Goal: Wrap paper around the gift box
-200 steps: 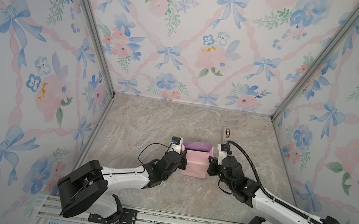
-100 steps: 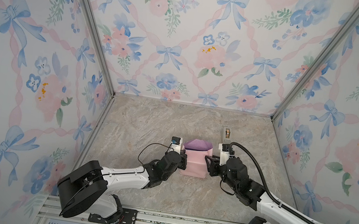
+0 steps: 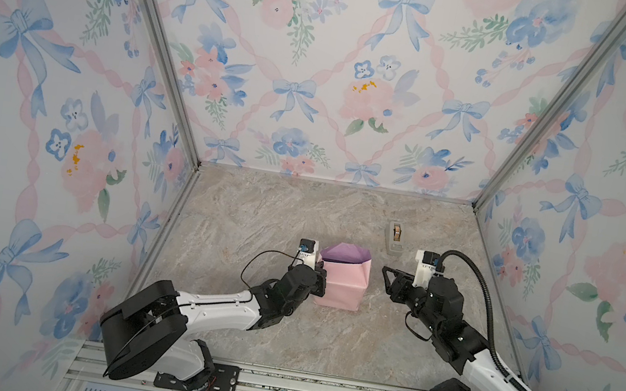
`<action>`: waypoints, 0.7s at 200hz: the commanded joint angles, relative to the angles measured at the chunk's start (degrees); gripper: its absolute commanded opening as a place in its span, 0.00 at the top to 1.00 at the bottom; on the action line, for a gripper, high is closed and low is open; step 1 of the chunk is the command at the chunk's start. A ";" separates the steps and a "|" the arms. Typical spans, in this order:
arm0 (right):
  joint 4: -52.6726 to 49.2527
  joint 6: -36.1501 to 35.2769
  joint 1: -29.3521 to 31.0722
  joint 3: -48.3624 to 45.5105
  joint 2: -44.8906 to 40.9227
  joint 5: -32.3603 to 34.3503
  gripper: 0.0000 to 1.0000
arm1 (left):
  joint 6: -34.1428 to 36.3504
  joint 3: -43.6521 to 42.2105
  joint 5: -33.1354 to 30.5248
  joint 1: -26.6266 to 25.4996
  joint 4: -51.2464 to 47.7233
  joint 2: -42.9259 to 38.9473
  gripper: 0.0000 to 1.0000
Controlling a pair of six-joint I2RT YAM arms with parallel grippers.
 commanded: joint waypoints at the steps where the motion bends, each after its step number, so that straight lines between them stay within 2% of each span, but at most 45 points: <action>1: 2.72 1.10 0.70 0.53 2.69 -2.96 0.51 | 1.16 1.13 -0.48 -0.58 -0.77 -0.55 0.97; 53: 5.86 -1.11 4.31 2.75 8.47 -3.65 0.48 | 1.07 1.48 -0.49 -0.69 -0.80 -0.22 0.92; 92: 3.40 -2.77 5.50 3.51 11.17 -3.57 0.47 | 1.18 1.55 -0.56 -0.74 -0.76 -0.26 0.90; 140: -5.17 -6.25 6.12 5.12 13.47 -5.57 0.47 | 1.78 1.44 -1.36 -0.62 -0.78 -0.79 0.87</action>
